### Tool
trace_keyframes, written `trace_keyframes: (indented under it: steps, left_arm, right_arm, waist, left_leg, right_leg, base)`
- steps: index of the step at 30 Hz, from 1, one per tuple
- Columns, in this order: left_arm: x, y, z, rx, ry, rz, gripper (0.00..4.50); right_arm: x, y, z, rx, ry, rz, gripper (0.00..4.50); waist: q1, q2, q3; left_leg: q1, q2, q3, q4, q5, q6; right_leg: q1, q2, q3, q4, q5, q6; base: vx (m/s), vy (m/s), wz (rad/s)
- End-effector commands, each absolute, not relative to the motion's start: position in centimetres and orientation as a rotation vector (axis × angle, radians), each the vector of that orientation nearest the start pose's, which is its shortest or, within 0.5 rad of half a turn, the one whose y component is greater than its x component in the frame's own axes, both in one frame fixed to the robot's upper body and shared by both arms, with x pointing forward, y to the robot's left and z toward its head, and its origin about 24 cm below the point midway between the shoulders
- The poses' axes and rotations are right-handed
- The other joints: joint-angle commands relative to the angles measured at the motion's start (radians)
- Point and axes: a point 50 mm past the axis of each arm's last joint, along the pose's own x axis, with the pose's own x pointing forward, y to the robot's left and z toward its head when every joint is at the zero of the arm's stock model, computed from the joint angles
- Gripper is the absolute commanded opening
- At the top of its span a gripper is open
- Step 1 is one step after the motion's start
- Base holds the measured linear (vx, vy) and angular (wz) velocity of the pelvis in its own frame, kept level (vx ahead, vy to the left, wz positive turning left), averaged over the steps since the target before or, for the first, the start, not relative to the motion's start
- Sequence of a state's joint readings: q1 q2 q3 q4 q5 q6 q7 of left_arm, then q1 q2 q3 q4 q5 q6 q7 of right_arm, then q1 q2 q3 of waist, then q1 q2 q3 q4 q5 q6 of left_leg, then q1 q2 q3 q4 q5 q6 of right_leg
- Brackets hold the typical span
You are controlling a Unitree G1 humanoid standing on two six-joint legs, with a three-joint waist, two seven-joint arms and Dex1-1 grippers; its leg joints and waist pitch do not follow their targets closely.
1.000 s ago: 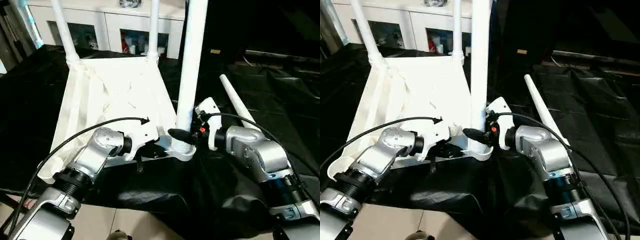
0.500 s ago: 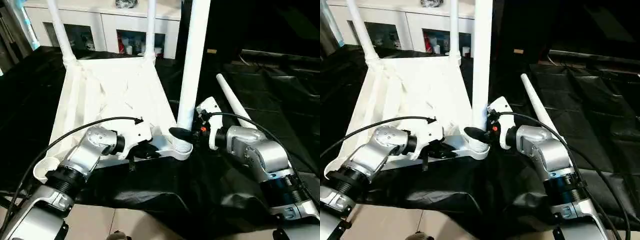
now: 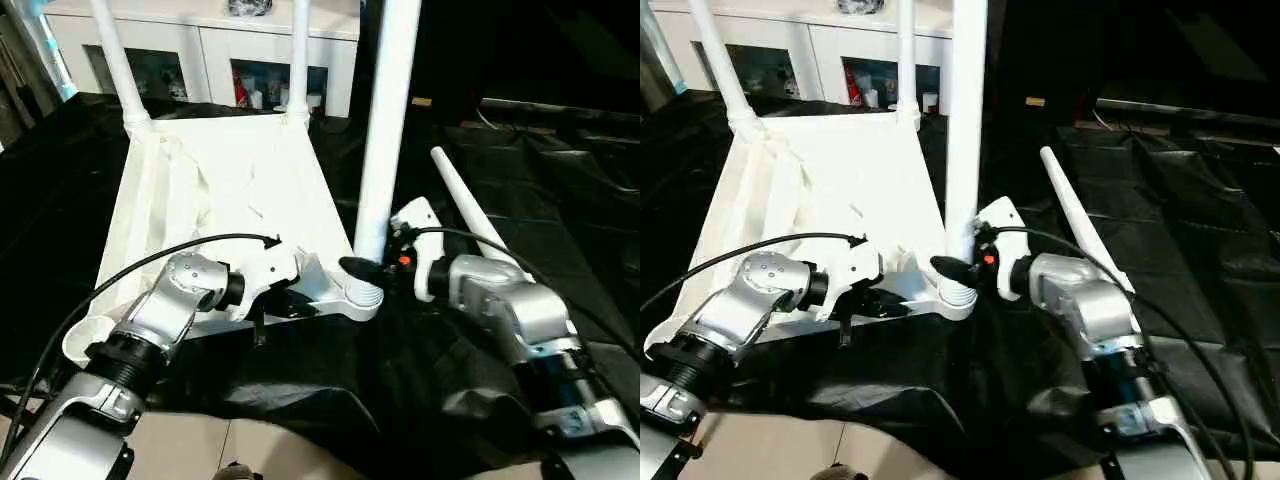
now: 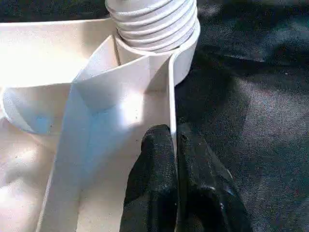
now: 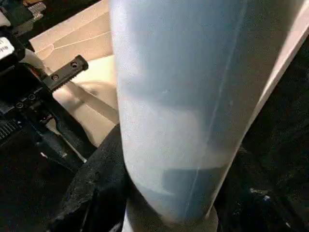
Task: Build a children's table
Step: Insert table leg to table base
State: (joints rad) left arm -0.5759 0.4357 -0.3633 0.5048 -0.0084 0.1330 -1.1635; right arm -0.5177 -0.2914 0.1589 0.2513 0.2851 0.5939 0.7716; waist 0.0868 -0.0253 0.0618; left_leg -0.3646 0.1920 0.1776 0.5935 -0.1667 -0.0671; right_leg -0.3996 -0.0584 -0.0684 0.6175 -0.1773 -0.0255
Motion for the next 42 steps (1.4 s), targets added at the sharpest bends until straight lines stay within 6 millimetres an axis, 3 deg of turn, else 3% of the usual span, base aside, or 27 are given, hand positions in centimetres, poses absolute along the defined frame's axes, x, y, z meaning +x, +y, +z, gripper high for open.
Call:
trace_keyframes:
  steps: [1, 8, 18, 21, 22, 30, 38, 42]
  left_arm:
    - [30.9, 14.5, 5.0, 0.436, 0.489, -1.301, 0.00]
    - [31.0, 14.5, 5.0, 0.434, 0.486, -1.286, 0.00]
    - [31.6, 14.6, 5.3, 0.419, 0.462, -1.219, 0.00]
    - [31.7, 14.6, 5.4, 0.420, 0.459, -1.208, 0.00]
    - [31.8, 14.6, 5.4, 0.420, 0.459, -1.206, 0.00]
    - [32.0, 14.7, 5.5, 0.421, 0.455, -1.183, 0.00]
    - [32.1, 14.8, 5.4, 0.423, 0.454, -1.169, 0.00]
    - [32.1, 14.9, 5.4, 0.434, 0.460, -1.172, 0.00]
  right_arm:
    - [32.3, -11.7, 8.1, 0.008, 0.395, 0.926, 1.91]
    - [32.5, -11.7, 7.5, 0.027, 0.399, 0.915, 1.91]
    - [31.3, -13.0, 5.9, 0.136, 0.341, 0.873, 1.91]
    - [30.9, -13.1, 5.3, 0.155, 0.328, 0.867, 1.91]
    - [30.7, -13.2, 5.1, 0.165, 0.326, 0.865, 1.91]
    - [29.8, -13.7, 3.9, 0.195, 0.314, 0.835, 1.91]
    - [29.2, -13.8, 3.3, 0.161, 0.319, 0.840, 1.91]
    - [29.2, -13.4, 3.6, 0.090, 0.324, 0.875, 1.91]
  waist:
    - [0.005, 0.005, -0.069]
    - [0.003, 0.001, -0.067]
    - [0.008, 0.007, -0.069]
    - [0.007, 0.007, -0.067]
    - [0.008, 0.012, -0.068]
    - [0.009, 0.009, -0.067]
    - [0.009, 0.012, -0.066]
    - [0.008, 0.014, -0.067]
  left_leg:
    - [0.012, 0.038, -0.017, -0.071, -0.243, -0.021]
    - [0.012, 0.037, -0.018, -0.072, -0.254, -0.020]
    - [0.015, 0.038, -0.016, -0.072, -0.255, -0.013]
    - [0.016, 0.037, -0.017, -0.074, -0.272, -0.012]
    - [0.016, 0.037, -0.018, -0.073, -0.273, -0.013]
    - [0.015, 0.036, -0.018, -0.075, -0.280, -0.005]
    - [0.016, 0.037, -0.019, -0.076, -0.287, 0.001]
    - [0.015, 0.037, -0.019, -0.077, -0.283, -0.001]
  right_leg:
    - [0.047, -0.089, 0.052, -0.082, -0.300, -0.158]
    - [0.046, -0.090, 0.052, -0.090, -0.373, -0.130]
    - [0.045, -0.089, 0.053, -0.088, -0.323, -0.147]
    - [0.045, -0.089, 0.051, -0.091, -0.355, -0.145]
    - [0.044, -0.089, 0.051, -0.092, -0.359, -0.144]
    - [0.044, -0.090, 0.051, -0.097, -0.383, -0.136]
    - [0.041, -0.090, 0.050, -0.101, -0.419, -0.122]
    - [0.042, -0.087, 0.050, -0.099, -0.392, -0.124]
  base:
    - [0.000, 0.000, 0.00]
    - [0.000, 0.000, 0.00]
    - [0.000, 0.000, 0.00]
    - [0.000, 0.000, 0.00]
    - [0.000, 0.000, 0.00]
    - [0.000, 0.000, 0.00]
    - [0.000, 0.000, 0.00]
    - [0.000, 0.000, 0.00]
